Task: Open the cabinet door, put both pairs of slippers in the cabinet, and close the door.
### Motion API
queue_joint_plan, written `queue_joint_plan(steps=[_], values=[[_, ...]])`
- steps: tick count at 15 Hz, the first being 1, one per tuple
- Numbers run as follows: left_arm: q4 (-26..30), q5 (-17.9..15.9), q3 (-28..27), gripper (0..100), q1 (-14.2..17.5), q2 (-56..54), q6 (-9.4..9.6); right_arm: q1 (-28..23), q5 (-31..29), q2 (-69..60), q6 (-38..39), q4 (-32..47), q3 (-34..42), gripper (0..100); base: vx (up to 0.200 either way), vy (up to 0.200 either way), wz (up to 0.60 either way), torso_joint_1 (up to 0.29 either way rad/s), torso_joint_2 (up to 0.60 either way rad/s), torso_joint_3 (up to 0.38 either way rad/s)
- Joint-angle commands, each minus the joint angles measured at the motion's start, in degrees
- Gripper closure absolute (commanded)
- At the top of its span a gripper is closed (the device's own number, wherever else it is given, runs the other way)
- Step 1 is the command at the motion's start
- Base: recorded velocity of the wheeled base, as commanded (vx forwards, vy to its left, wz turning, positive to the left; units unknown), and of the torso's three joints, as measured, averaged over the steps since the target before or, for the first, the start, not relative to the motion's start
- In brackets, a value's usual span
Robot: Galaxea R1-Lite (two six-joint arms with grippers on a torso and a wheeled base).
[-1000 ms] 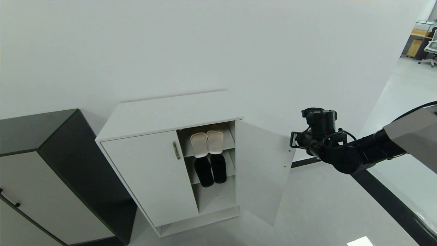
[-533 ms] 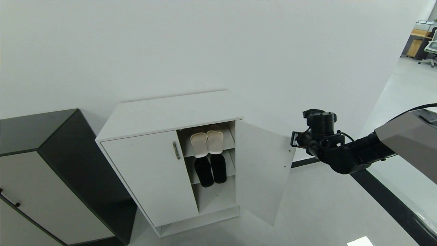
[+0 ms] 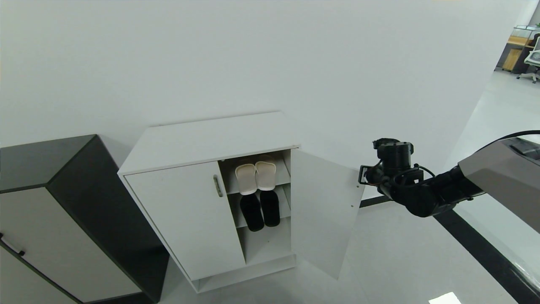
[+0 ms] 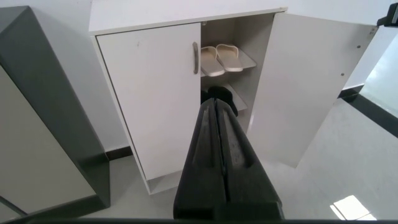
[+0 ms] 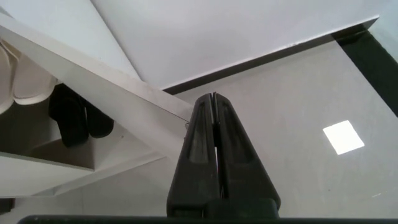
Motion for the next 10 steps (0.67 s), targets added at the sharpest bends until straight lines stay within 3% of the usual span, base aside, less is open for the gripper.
queue_joint_plan(steps=[1, 5, 10], values=[[0.0, 0.0, 0.0, 100, 0.0, 0.1, 0.02, 0.5, -0.1, -0.3, 0.0, 0.1, 0.4, 100, 0.000, 0.000, 0.00, 0.000, 0.00, 0.000], [0.0, 0.0, 0.0, 100, 0.0, 0.1, 0.02, 4.0, -0.3, -2.9, -0.2, 0.1, 4.0, 100, 0.000, 0.000, 0.00, 0.000, 0.00, 0.000], [0.0, 0.0, 0.0, 100, 0.0, 0.1, 0.02, 15.7, -1.3, -11.8, 0.1, -0.1, 12.8, 100, 0.000, 0.000, 0.00, 0.000, 0.00, 0.000]])
